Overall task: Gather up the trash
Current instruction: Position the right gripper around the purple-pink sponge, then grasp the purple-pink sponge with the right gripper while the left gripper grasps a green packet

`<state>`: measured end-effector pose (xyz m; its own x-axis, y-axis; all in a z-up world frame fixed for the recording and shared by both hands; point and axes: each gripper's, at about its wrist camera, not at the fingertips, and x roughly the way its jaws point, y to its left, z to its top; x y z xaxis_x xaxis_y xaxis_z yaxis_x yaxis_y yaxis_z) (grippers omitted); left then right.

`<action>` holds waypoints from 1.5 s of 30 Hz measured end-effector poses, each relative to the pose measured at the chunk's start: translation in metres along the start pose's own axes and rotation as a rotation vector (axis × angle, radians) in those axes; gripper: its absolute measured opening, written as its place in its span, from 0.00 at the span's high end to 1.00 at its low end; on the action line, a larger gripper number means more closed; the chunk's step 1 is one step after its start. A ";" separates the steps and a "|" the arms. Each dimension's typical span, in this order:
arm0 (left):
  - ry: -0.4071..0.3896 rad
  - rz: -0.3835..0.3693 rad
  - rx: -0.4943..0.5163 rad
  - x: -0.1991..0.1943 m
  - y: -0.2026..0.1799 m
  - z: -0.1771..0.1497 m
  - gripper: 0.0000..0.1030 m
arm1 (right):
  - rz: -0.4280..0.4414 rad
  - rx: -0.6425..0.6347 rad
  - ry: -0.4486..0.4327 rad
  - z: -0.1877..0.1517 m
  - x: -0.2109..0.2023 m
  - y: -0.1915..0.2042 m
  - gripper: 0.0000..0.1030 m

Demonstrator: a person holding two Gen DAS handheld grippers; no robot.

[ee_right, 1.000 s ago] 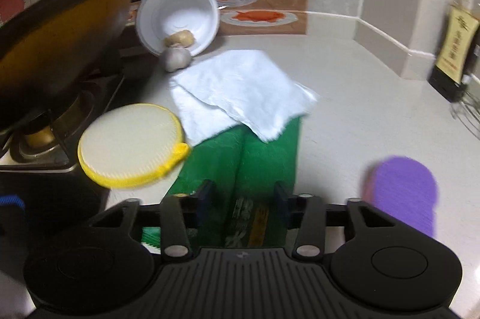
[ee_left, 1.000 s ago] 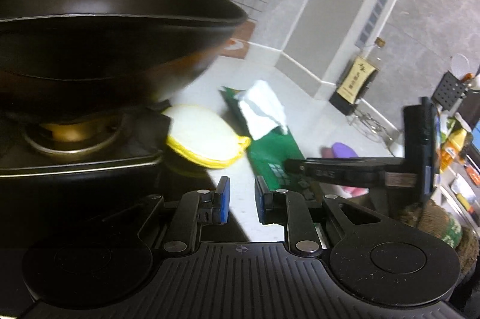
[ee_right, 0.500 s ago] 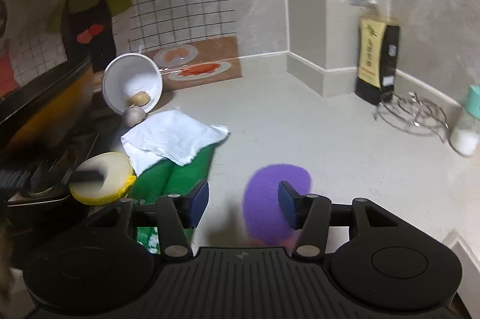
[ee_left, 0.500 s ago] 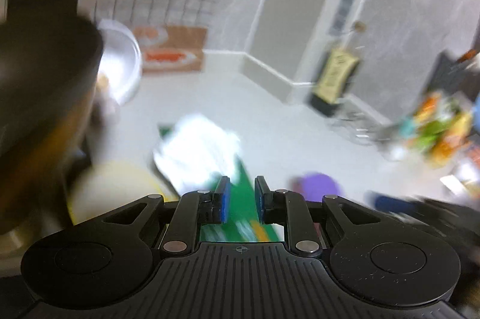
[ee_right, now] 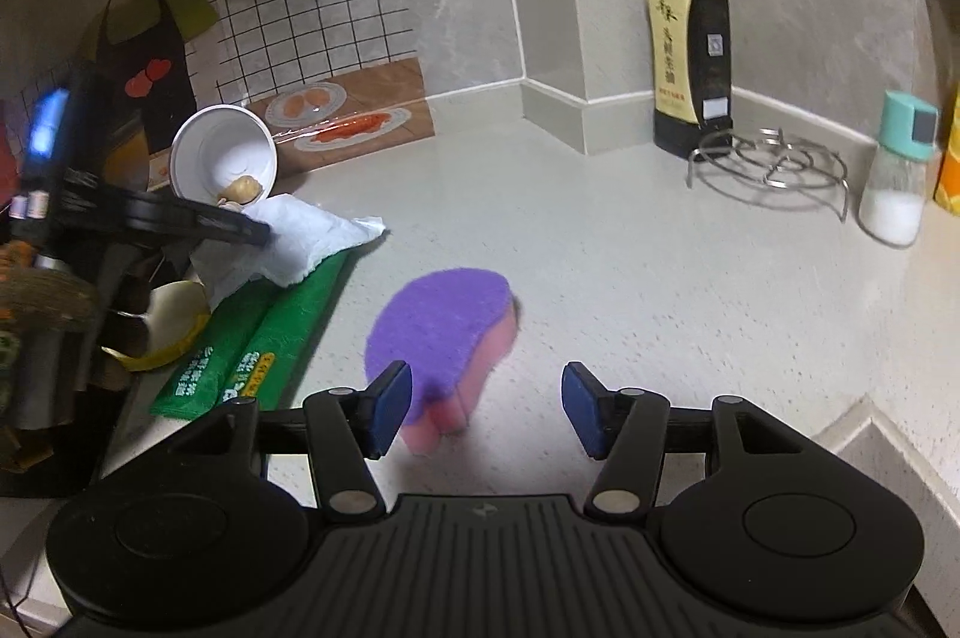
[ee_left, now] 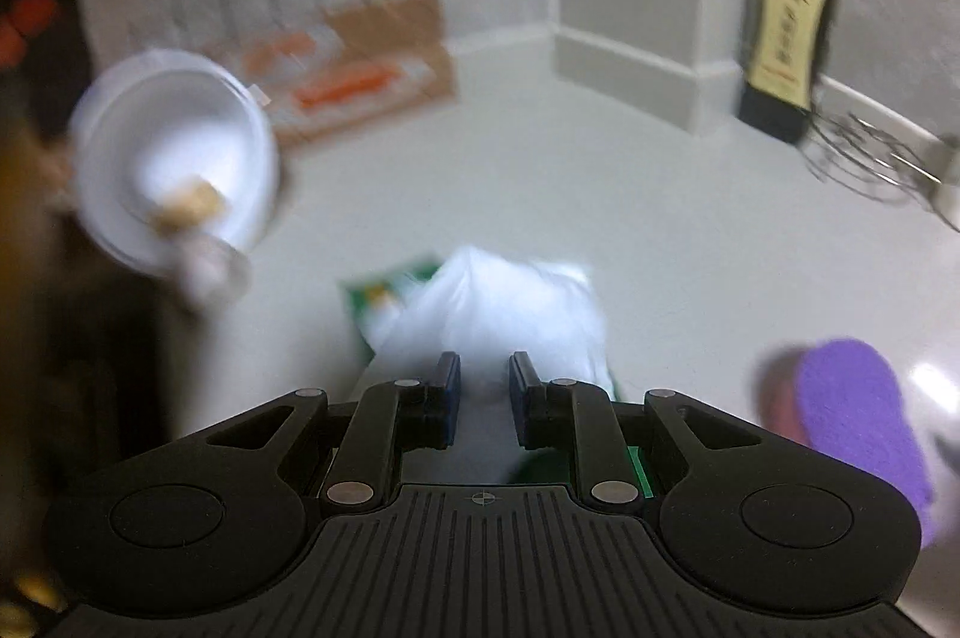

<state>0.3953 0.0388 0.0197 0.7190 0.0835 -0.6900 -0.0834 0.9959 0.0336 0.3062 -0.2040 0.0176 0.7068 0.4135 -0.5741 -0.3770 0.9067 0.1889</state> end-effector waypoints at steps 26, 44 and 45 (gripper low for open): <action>-0.001 -0.131 0.244 -0.074 -0.084 -0.081 0.72 | -0.032 0.019 -0.030 -0.010 0.005 -0.001 0.40; 0.000 -0.056 0.229 -0.068 -0.076 -0.074 0.39 | -0.024 0.064 -0.010 -0.025 0.002 -0.016 0.40; 0.009 -0.069 0.222 -0.066 -0.073 -0.074 0.39 | -0.023 0.062 -0.012 -0.025 0.002 -0.015 0.39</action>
<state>0.3027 -0.0421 0.0088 0.7117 0.0152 -0.7023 0.1207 0.9823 0.1435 0.2980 -0.2185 -0.0062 0.7220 0.3930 -0.5694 -0.3233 0.9193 0.2246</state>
